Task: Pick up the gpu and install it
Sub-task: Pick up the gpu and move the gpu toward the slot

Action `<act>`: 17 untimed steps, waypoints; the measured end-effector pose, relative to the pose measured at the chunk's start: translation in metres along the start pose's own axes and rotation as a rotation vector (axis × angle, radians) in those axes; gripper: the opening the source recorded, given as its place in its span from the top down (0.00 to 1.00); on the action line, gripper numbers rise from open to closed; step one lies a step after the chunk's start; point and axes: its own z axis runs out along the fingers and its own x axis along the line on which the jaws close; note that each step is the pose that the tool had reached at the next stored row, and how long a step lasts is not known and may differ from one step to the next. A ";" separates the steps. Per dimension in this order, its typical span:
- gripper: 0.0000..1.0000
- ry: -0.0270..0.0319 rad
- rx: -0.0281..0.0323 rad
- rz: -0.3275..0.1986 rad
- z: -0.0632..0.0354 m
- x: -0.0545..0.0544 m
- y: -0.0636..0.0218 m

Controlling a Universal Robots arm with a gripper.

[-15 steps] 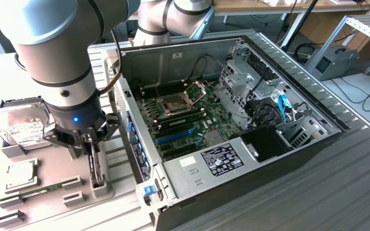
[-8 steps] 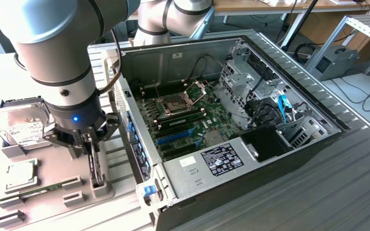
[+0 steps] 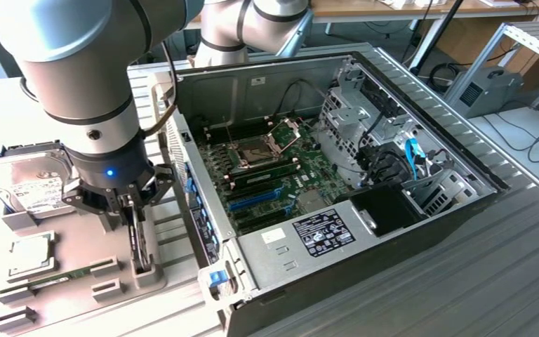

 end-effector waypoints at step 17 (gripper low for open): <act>0.74 0.0008 -0.0106 0.000 -0.0341 -0.001 0.0009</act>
